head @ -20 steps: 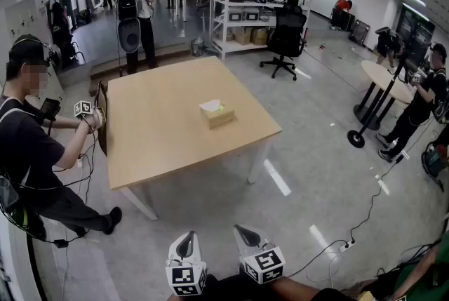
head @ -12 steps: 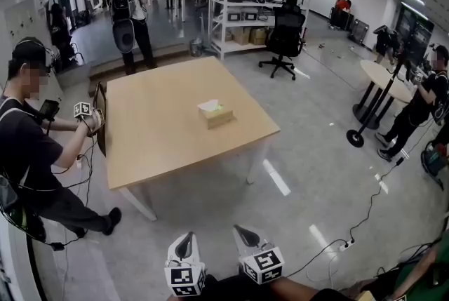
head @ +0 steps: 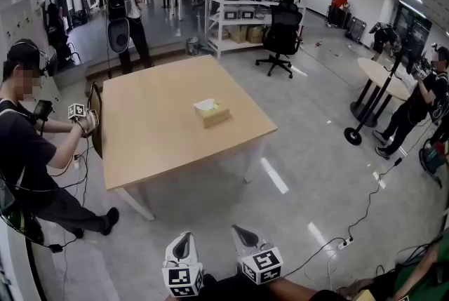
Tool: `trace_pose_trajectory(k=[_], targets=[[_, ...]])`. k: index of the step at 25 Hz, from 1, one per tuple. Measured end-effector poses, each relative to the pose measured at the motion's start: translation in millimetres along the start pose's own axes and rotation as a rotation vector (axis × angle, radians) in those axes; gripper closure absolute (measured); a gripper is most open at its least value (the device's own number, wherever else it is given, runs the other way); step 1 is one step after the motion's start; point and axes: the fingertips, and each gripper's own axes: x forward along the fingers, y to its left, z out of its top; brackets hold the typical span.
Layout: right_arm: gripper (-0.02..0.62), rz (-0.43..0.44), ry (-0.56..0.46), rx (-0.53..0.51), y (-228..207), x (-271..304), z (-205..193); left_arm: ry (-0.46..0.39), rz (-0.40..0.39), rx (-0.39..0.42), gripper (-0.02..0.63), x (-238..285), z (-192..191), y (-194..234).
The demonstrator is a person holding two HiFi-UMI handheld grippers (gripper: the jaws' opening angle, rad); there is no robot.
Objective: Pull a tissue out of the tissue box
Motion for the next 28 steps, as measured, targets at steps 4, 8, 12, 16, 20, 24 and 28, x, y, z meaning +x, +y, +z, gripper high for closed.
trace_pose_trajectory(k=[4,8,12,16,20,24,28], targets=[[0.604,-0.001,0.008,0.037,-4.5,1.5,-3.4,0.011,-0.003,-0.007,0.588,4.6,-4.6,-0.6],[0.604,-0.011,0.028,0.037,-8.5,7.6,-8.2,0.019,-0.019,-0.013,0.588,15.6,-7.9,-1.1],[0.604,-0.011,0.035,0.028,-19.9,14.0,-2.4,0.016,-0.026,-0.014,0.588,31.3,-1.2,-5.1],[0.604,0.005,0.039,0.01,-38.7,27.8,4.7,0.009,-0.003,-0.019,0.588,54.4,6.1,-5.7],[0.604,0.032,0.041,-0.014,-57.7,51.8,18.1,-0.001,0.027,-0.025,0.588,80.5,26.1,-4.1],[0.604,0.069,0.032,-0.029,-78.5,74.0,35.5,-0.009,0.07,-0.03,0.588,104.4,45.5,-2.6],[0.604,0.114,0.022,-0.055,-98.7,92.6,50.9,-0.015,0.117,-0.03,0.588,128.7,60.2,-3.8]])
